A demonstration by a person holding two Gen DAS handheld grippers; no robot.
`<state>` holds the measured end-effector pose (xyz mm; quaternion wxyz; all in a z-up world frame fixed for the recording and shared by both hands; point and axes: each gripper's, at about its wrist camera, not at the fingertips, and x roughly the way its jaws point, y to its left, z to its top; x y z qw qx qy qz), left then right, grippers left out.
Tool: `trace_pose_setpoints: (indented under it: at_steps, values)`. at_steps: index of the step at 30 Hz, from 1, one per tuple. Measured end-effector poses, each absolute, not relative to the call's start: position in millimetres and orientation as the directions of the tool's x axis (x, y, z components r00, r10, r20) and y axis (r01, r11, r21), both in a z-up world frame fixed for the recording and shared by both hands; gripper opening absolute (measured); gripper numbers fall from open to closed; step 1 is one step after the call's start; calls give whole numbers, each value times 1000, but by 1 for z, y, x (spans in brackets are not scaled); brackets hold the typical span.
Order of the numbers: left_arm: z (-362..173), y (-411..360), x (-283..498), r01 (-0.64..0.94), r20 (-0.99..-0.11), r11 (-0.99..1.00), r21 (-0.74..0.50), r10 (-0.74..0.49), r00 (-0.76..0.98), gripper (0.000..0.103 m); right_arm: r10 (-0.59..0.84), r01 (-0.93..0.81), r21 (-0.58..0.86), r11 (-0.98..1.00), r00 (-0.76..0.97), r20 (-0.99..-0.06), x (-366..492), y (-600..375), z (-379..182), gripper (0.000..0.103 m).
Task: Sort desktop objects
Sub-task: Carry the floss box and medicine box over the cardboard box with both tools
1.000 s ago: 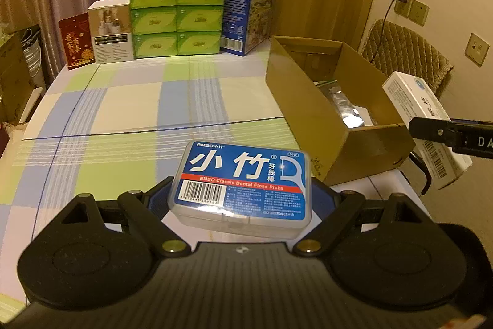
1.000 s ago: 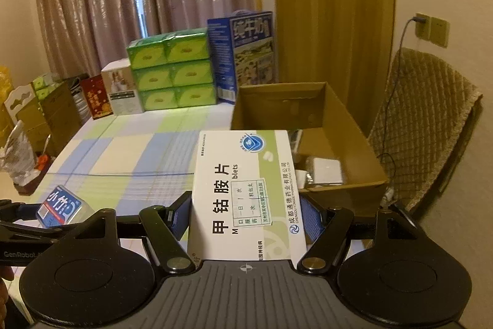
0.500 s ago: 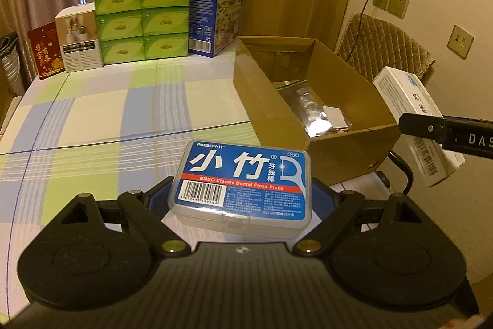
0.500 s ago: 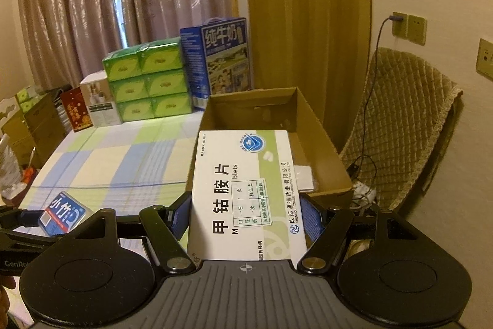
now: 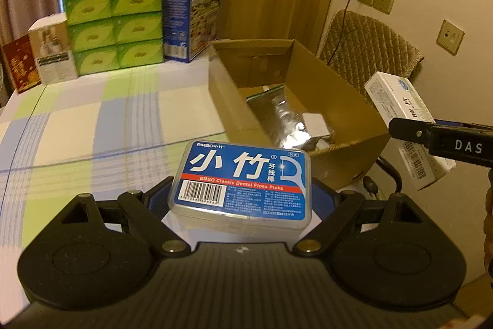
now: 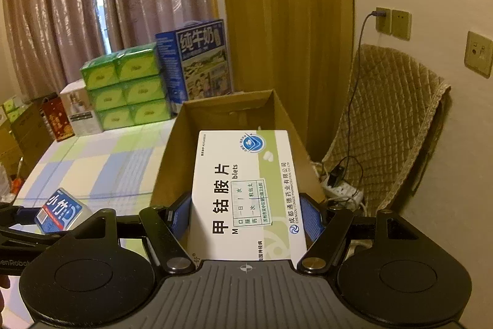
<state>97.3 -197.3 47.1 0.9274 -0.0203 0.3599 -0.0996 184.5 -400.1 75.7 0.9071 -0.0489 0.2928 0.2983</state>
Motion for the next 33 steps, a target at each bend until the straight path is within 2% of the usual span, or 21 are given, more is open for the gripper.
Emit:
trace_pose_setpoints:
  at_steps: [13,33]
  values:
    - [53,-244,165,254,-645,963,-92,-252,722,86,515,-566,97,819,649,-559,251,-387,80,68]
    - [23,-283,232,343,-696,939,-40,-272,664,87,489,-540,108,835,638,-595,290,-381,62,68]
